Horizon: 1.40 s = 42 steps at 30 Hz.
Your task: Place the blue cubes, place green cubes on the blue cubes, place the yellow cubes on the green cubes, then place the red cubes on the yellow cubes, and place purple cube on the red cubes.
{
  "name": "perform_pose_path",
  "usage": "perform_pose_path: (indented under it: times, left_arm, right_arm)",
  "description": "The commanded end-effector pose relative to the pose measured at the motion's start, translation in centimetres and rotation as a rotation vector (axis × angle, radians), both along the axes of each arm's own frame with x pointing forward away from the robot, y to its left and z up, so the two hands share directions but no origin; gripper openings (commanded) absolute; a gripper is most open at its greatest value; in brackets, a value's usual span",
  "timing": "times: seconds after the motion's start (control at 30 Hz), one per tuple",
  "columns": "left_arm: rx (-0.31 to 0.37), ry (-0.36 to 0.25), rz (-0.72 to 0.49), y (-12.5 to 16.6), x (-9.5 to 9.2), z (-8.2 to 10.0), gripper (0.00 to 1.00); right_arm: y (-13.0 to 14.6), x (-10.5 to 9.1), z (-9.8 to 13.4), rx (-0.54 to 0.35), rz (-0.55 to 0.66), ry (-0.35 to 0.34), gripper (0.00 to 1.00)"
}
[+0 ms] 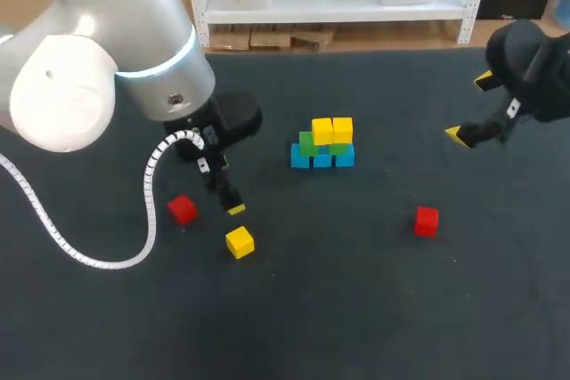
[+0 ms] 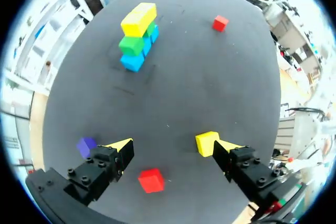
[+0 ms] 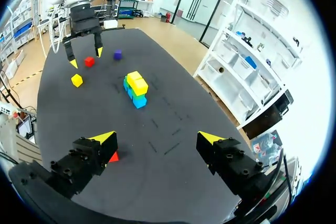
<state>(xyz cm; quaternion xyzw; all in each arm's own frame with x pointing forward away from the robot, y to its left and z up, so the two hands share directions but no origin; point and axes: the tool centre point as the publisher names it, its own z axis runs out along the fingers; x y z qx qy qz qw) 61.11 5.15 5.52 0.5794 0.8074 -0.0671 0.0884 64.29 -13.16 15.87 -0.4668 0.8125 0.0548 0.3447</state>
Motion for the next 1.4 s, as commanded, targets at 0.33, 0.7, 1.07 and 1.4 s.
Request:
perform_pose_path:
  times: [0.33,0.7,1.07,1.4]
  left_arm:
    - [-0.010,-0.019,0.006,0.6,-0.3,0.6,1.00]
    - [-0.010,-0.025,0.100,2.6,1.7,1.2,1.00]
    - [0.002,0.028,0.126,-0.9,-0.8,-0.5,1.00]
    - [0.028,0.055,0.131,-1.5,-2.8,-2.7,1.00]
  right_arm:
    - [0.2,-0.2,-0.3,-0.054,-0.108,-0.129,1.00]
    - [0.2,-0.2,-0.3,-0.054,-0.108,-0.129,1.00]
    - [0.2,-0.2,-0.3,-0.054,-0.108,-0.129,1.00]
    - [0.2,-0.2,-0.3,-0.054,-0.108,-0.129,1.00]
